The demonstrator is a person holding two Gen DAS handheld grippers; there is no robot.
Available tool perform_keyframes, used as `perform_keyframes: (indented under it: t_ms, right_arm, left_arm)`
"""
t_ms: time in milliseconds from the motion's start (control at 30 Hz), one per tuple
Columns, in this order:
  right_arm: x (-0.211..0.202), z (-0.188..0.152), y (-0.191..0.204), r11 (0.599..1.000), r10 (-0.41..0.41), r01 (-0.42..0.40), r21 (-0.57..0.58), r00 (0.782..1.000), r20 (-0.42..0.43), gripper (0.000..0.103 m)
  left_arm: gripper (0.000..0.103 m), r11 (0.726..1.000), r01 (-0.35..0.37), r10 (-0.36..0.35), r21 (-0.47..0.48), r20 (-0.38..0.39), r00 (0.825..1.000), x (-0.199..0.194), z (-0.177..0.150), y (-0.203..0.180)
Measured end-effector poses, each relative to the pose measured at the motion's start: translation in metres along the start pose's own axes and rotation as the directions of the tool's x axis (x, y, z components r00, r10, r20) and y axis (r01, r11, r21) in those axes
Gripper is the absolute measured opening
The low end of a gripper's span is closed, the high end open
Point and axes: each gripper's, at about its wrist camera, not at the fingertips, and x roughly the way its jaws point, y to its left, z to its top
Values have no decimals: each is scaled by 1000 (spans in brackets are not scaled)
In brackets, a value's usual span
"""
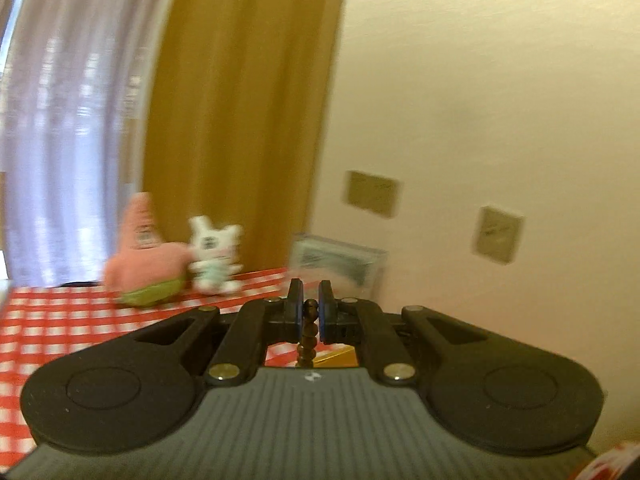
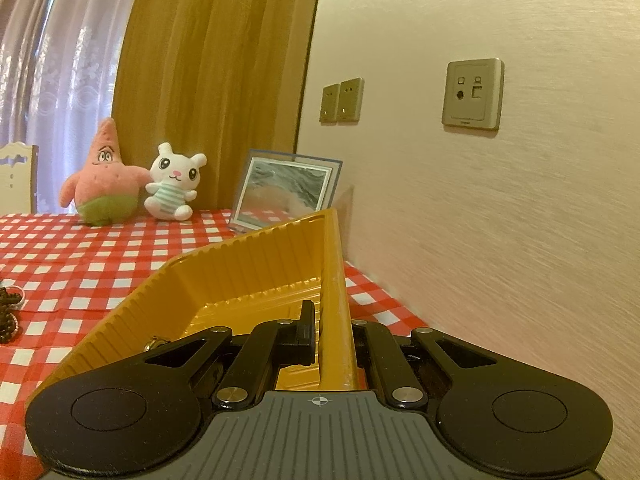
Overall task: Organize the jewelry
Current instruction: 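Lift the bead strand high, lower it into the orange tray, open left gripper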
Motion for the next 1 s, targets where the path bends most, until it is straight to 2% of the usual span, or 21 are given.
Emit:
perform_keyframes:
  t_ms: [100,200,433,600,700,800,967,1000]
  right_arm:
    - [0,0,0,1000,0,0,0,1000,0,5]
    - [-1,0,1,1000,1,-1,-2,1000,0,5]
    - [-3,-1,2,1000,6,-6,-3,1000,1,5]
    - [-4,0,1,1000,13,-13,0,1000,-2,5]
    - [-2,0,-2,1000,14,-14,7,1000,-7,5]
    - [0,1,-3,1000,13,-13,13,1000,-10,5]
    - [1,2,-2,1000,13,-13,11,1000,-9,5]
    - [1,2,-2,1000,13,-13,11,1000,-9,5]
  left_arm:
    - [6,995,101,-101,-21,-5,995,20,1,-21]
    - [6,980,188,-190,-60,-37,981,45,-4,-38]
    - [6,939,293,-318,-180,-130,939,95,-33,-59]
    - [6,934,265,-320,-237,-236,918,129,-71,-60]
    - [6,942,223,-294,-249,-298,908,144,-97,-55]
    - [6,937,203,-298,-284,-349,888,155,-121,-49]
    - [6,949,169,-274,-267,-425,863,167,-149,-47]
    - [8,948,173,-279,-268,-436,856,168,-153,-47]
